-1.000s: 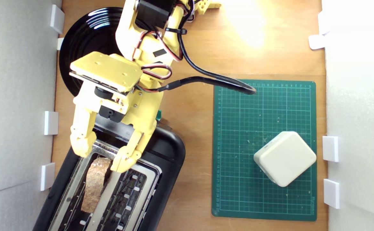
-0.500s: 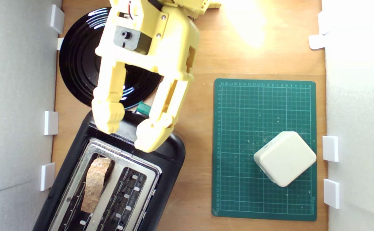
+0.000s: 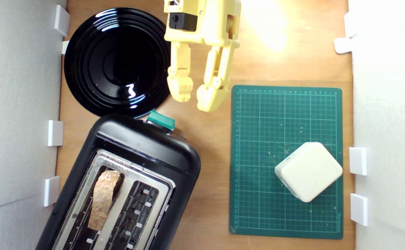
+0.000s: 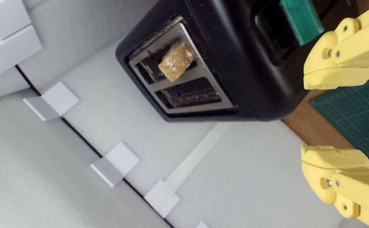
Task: Pick bread and place in toaster
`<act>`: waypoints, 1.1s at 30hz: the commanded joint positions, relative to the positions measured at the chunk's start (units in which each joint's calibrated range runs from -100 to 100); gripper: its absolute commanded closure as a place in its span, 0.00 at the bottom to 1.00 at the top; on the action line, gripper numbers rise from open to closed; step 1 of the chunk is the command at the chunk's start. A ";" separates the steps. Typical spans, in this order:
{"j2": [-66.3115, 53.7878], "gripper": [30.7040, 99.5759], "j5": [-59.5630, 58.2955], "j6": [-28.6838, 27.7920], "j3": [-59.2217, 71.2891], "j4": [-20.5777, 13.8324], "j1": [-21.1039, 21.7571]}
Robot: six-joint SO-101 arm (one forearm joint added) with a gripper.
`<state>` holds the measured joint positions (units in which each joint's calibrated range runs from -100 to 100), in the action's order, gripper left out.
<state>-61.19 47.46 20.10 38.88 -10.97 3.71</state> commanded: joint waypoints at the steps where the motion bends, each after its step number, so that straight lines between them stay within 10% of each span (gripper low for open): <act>1: -12.10 0.34 0.15 -0.98 12.55 0.00 1.93; 33: -38.06 0.76 0.15 4.46 59.76 5.71 6.69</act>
<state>-98.40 47.46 23.98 98.34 -5.73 10.21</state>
